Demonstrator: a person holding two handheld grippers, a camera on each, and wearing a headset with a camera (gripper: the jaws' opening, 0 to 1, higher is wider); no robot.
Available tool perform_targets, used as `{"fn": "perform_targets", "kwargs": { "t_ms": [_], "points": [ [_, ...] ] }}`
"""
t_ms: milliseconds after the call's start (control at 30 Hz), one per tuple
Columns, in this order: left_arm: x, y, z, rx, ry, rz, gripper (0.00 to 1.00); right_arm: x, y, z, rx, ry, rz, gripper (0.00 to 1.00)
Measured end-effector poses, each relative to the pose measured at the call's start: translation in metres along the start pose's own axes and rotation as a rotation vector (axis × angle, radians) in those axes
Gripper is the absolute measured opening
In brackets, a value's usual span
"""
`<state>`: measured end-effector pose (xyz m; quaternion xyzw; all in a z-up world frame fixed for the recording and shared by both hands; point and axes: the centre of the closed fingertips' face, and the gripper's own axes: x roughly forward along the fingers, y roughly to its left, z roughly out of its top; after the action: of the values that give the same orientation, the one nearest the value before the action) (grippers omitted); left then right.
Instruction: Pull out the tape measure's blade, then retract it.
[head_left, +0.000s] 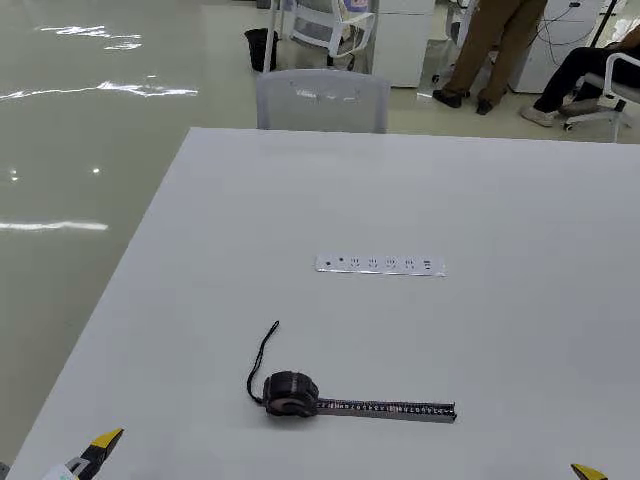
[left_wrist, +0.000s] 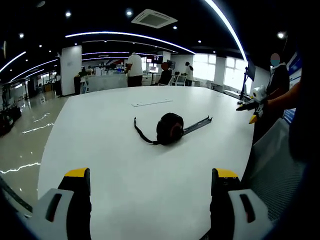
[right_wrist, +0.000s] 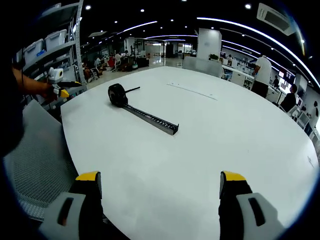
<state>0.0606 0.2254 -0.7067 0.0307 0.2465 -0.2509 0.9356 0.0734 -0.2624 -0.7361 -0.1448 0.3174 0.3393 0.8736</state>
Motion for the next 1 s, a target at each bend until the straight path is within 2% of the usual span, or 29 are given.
{"fn": "perform_targets", "kwargs": {
  "t_ms": [33, 100, 167, 267, 400, 500, 567, 633, 700, 800, 933, 1000],
  "points": [
    [-0.001, -0.002, -0.003, -0.027, 0.02, -0.012, 0.99, -0.001, -0.001, 0.0, 0.004, -0.008, -0.005, 1.0],
    [-0.002, -0.003, 0.0, 0.004, 0.006, -0.013, 0.99, -0.005, -0.002, 0.004, 0.043, -0.05, -0.015, 1.0],
    [-0.002, 0.002, -0.002, 0.001, 0.005, -0.015, 0.99, -0.009, -0.004, 0.006, 0.096, -0.098, -0.033, 1.0],
    [-0.003, 0.008, -0.003, -0.012, -0.004, -0.009, 0.99, -0.016, -0.005, 0.007, 0.122, -0.12, -0.046, 1.0],
    [-0.006, 0.008, -0.002, -0.024, -0.013, 0.009, 0.99, -0.017, -0.004, 0.003, 0.073, -0.105, -0.05, 1.0],
    [-0.005, 0.011, -0.011, -0.031, -0.005, 0.01, 0.99, -0.018, -0.006, 0.0, 0.083, -0.093, -0.052, 1.0],
    [-0.005, 0.012, -0.011, -0.031, -0.004, 0.013, 0.99, -0.019, -0.009, -0.002, 0.086, -0.086, -0.057, 1.0],
    [-0.005, 0.019, -0.017, -0.021, -0.011, 0.026, 0.99, -0.02, -0.009, -0.004, 0.088, -0.086, -0.058, 1.0],
    [-0.005, 0.022, -0.022, -0.03, -0.005, 0.03, 0.99, -0.019, -0.01, -0.007, 0.089, -0.081, -0.057, 1.0],
    [-0.005, 0.022, -0.024, -0.037, -0.007, 0.037, 0.99, -0.019, -0.01, -0.009, 0.092, -0.079, -0.056, 1.0],
    [-0.005, 0.025, -0.031, -0.047, -0.002, 0.045, 0.99, -0.02, -0.006, -0.008, 0.087, -0.093, -0.056, 1.0],
    [-0.005, 0.023, -0.029, -0.042, -0.002, 0.039, 0.99, -0.019, -0.005, -0.011, 0.102, -0.086, -0.053, 1.0]
  ]
}}
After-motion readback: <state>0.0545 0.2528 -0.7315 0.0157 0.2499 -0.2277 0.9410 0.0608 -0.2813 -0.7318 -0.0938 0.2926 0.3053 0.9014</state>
